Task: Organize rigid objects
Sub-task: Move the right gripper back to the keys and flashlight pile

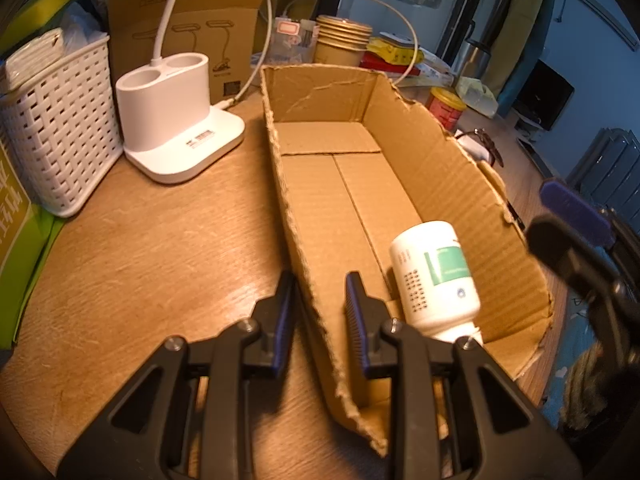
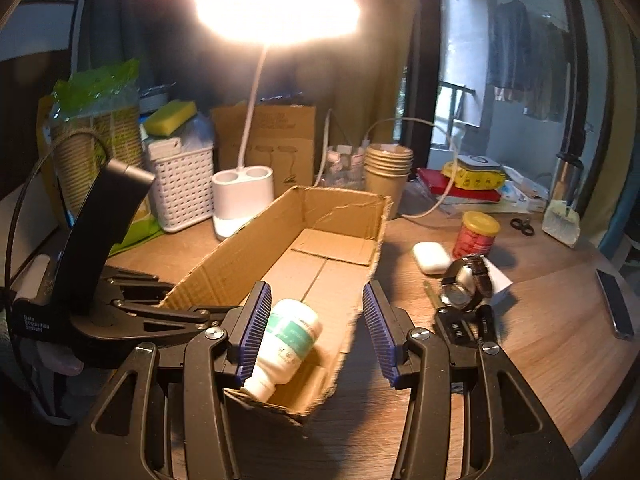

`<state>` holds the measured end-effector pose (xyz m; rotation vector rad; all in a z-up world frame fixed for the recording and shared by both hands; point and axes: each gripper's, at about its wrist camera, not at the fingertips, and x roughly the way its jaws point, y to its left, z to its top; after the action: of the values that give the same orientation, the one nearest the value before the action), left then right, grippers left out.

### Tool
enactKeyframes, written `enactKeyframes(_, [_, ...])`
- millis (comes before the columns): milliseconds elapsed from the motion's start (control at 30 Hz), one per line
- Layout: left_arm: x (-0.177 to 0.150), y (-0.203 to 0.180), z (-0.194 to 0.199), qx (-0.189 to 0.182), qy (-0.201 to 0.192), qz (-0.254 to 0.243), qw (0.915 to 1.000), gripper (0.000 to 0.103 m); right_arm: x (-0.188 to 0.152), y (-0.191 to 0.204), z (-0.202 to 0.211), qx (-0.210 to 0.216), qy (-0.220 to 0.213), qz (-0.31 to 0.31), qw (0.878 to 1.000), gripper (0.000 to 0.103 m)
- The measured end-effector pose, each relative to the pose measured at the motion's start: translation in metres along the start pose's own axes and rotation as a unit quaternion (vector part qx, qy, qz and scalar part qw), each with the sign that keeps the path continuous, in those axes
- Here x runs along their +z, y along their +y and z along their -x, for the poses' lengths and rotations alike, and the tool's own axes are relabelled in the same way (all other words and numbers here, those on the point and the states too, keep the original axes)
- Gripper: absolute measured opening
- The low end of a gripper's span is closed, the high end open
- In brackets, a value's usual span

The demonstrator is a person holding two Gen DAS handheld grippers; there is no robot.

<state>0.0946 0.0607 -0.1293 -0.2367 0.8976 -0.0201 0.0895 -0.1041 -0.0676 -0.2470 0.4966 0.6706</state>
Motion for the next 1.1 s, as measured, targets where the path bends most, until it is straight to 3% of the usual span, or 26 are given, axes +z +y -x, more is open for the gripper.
enactKeyframes(433, [0.000, 0.001, 0.000, -0.001, 0.001, 0.001, 1.0000, 0.028, -0.001, -0.050, 0.015, -0.067, -0.019, -0.052, 0.996, 0.052])
enactKeyframes(767, [-0.001, 0.001, 0.000, -0.001, 0.001, 0.001, 1.0000, 0.028, -0.013, -0.087, 0.006, -0.121, 0.000, -0.083, 0.989, 0.054])
enactKeyframes(1100, [-0.001, 0.001, 0.000, -0.001, 0.001, 0.001, 1.0000, 0.028, -0.027, -0.110, -0.014, -0.144, 0.035, -0.110, 0.983, 0.058])
